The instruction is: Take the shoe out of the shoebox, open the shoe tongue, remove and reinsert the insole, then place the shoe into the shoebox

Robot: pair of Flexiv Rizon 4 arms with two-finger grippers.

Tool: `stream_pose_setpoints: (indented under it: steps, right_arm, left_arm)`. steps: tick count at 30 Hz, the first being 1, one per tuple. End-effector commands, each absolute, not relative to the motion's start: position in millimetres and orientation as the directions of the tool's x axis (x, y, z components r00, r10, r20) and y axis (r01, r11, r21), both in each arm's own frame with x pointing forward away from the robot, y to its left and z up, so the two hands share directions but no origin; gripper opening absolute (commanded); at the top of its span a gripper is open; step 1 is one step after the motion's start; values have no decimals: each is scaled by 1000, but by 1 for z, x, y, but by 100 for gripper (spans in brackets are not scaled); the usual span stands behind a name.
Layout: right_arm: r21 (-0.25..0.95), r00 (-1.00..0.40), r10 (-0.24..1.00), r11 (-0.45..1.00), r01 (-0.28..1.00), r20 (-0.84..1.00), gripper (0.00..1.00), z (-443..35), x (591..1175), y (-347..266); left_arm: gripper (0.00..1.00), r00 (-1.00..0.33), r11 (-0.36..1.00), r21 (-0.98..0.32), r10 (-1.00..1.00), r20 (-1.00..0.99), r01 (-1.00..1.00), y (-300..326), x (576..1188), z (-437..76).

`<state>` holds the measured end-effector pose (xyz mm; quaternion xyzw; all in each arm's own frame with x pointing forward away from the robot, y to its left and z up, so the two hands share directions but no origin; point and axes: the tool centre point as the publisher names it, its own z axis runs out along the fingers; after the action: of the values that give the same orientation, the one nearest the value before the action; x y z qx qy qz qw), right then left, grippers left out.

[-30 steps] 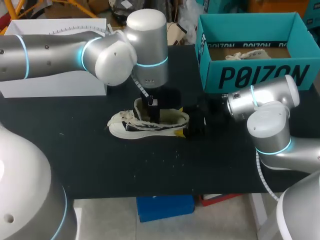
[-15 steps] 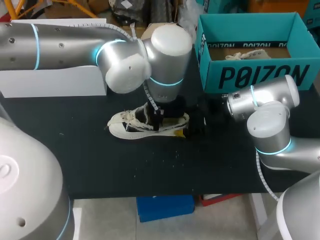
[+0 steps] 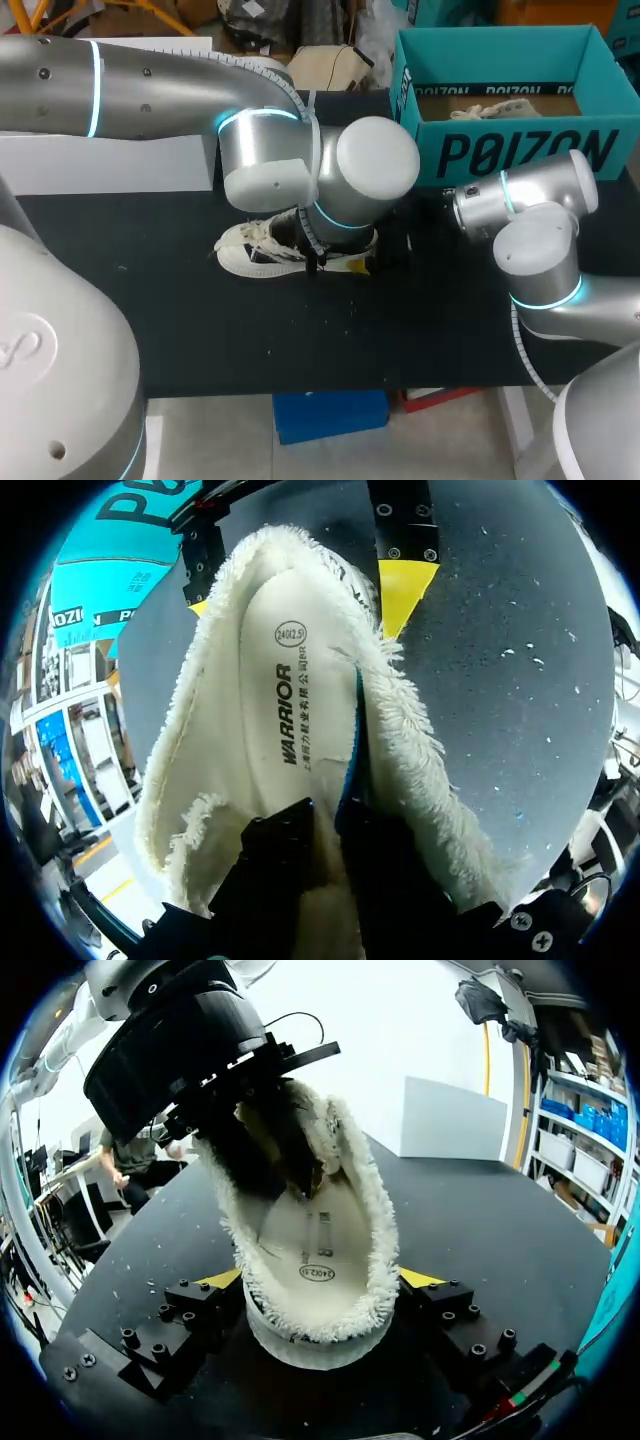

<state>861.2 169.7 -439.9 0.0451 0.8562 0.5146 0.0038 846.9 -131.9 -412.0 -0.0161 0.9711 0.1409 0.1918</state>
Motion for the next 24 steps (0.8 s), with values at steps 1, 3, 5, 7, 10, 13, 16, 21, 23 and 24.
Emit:
stream_pose_setpoints:
  steps: [1, 3, 5, 7, 10, 13, 16, 21, 23, 24]
  right_arm:
    - [881, -996, 83, 467, 75, 41, 0, -442, 862, 167]
    - [881, -996, 83, 467, 75, 41, 0, -442, 862, 167]
    - [881, -996, 83, 467, 75, 41, 0, -442, 862, 167]
    - [881, -996, 83, 467, 75, 41, 0, -442, 862, 167]
    - [881, -996, 83, 467, 75, 41, 0, -442, 862, 167]
    - [881, -996, 83, 467, 75, 41, 0, -442, 862, 167]
    - [881, -996, 83, 467, 75, 41, 0, -442, 862, 167]
    - [881, -996, 83, 467, 75, 41, 0, -442, 862, 167]
    - [881, -996, 83, 467, 75, 41, 0, -442, 862, 167]
    - [881, -996, 83, 467, 75, 41, 0, -442, 862, 167]
  left_arm:
    - [15, -864, 967, 228, 19, -502, -111, -116, 845, -415]
    - [14, -847, 971, 203, 0, -532, -128, -114, 845, -414]
    - [16, -833, 971, 193, -11, -554, -141, -112, 846, -413]
    - [16, -825, 974, 176, -17, -565, -140, -111, 848, -413]
    - [14, -816, 976, 165, -19, -578, -140, -110, 850, -412]
    - [13, -810, 978, 159, -18, -586, -137, -109, 851, -411]
    - [10, -809, 979, 154, -19, -588, -135, -111, 853, -412]
    - [0, -820, 981, 153, -10, -572, -119, -116, 853, -414]
    - [0, -830, 983, 150, -7, -557, -109, -116, 853, -414]
    - [0, -834, 983, 150, -5, -551, -106, -117, 853, -413]
